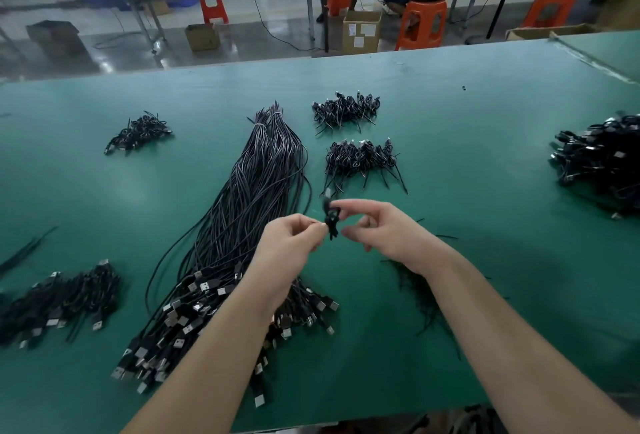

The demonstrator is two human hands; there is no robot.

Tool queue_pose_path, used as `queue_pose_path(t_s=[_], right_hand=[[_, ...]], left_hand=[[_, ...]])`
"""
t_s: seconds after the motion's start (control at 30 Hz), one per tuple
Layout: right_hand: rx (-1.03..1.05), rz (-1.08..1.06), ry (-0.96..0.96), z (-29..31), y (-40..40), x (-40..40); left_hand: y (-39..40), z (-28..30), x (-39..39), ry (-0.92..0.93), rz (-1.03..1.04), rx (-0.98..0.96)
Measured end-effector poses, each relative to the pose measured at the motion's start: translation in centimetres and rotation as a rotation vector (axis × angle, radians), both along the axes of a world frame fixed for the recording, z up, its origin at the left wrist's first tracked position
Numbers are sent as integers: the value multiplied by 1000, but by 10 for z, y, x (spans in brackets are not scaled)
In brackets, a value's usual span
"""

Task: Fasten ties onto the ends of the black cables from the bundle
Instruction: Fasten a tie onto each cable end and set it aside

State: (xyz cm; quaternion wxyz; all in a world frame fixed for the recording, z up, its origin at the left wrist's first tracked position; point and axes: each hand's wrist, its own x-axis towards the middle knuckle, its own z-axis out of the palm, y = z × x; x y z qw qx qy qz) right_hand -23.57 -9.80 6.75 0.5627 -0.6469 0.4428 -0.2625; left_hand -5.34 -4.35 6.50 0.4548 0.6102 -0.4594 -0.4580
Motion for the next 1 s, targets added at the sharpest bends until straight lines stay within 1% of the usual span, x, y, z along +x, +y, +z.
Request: queue_pose_path(t_s=[0.03,0.07,0.1,0.13,0.17,0.27,0.33,0.37,0.43,0.5,0.57,0.67,0.77,0.83,0.87,0.9,0.93,1.0], right_hand=[[-63,45,31,0,1,-1],[-87,82,31,1,2,-1],[-89,92,15,1,3,1],[-86,76,-2,2,5,3],[-85,53,-22,2,5,5],[-61,31,-49,3,7,8],[-34,8,24,6,8,11],[1,-7,45,7,8,12],[121,-24,7,8,9,16],[229,-14,-48,11,9,17],[281,10,-79,11,9,13],[295,10,-83,9,9,9],[302,-6,-42,7,9,11],[304,-26,20,7,8,11],[310,-38,37,8,8,10],[327,-48,13,8,7,8],[361,-47,-59,8,5,5],[433,11,-278,8,5,1]], left_hand=[[-1,0,1,156,0,68],[-2,-1,2,269,0,109],[-3,-2,3,330,-2,131],[-2,-3,2,344,-9,137],[-2,-4,1,320,-13,135],[0,-5,-2,148,10,91],[3,-5,-6,7,45,22],[5,-5,-9,-111,67,-44],[11,-6,-15,-411,86,-254],[16,-8,-17,-620,70,-476],[15,-11,-13,-743,-8,-608],[14,-12,-7,-870,-106,-688],[13,-13,-7,-1045,-158,-801],[13,-14,-8,-1171,-199,-862],[12,-15,-8,-1175,-202,-866],[13,-16,-7,-1132,-195,-838],[13,-16,-6,-1041,-168,-783],[14,-13,-4,-750,-48,-577]])
